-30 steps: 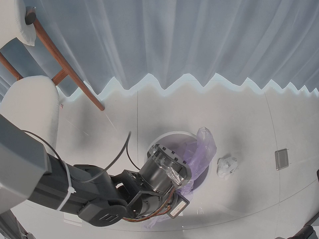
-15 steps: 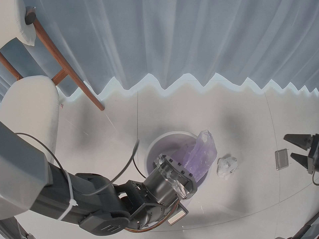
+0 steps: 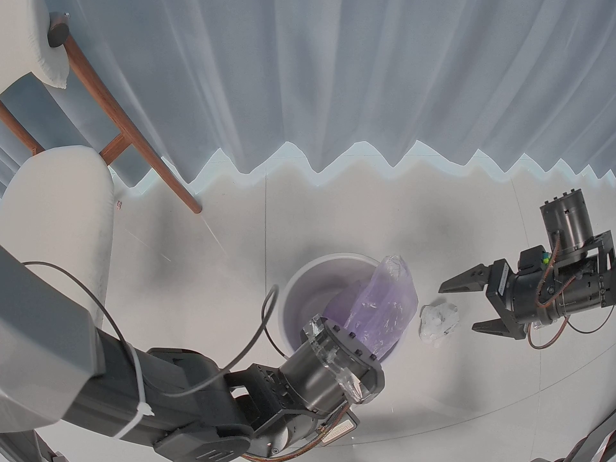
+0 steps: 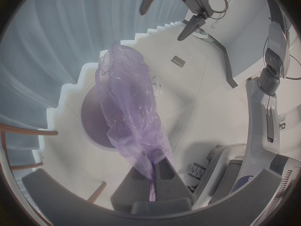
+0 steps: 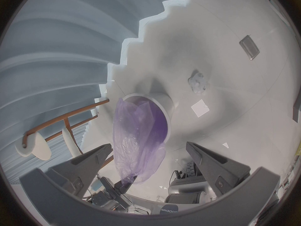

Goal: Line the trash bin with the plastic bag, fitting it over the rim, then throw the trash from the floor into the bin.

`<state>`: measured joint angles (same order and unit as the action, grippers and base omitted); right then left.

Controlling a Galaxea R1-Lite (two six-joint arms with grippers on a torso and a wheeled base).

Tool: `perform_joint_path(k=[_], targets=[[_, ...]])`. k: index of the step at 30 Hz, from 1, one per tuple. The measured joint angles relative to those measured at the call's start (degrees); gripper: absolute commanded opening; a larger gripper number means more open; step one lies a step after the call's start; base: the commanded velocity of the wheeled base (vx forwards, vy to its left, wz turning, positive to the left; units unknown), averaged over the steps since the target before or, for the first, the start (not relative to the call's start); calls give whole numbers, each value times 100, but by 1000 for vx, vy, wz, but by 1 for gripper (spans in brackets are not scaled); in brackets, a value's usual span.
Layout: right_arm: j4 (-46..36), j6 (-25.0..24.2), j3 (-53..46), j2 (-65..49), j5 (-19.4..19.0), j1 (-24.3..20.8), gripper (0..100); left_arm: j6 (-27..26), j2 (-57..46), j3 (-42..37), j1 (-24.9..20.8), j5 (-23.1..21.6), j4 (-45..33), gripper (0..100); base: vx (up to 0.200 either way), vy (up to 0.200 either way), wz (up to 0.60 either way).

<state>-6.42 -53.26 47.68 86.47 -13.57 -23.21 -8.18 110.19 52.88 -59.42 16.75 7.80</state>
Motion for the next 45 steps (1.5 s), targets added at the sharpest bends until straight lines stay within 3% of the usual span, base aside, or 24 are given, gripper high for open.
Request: perform_joint_path(k=[14, 25, 45], targets=[[-60, -24, 538, 730, 38, -823, 100, -22, 0, -68, 71, 29, 5, 0, 0, 0, 0], [-101, -68, 1158, 1331, 254, -909, 100, -24, 15, -85, 52, 29, 35, 0, 0, 0, 0], [-931, -68, 1153, 1615, 369, -1013, 100, 22, 30, -101, 52, 16, 111, 0, 0, 0, 0]])
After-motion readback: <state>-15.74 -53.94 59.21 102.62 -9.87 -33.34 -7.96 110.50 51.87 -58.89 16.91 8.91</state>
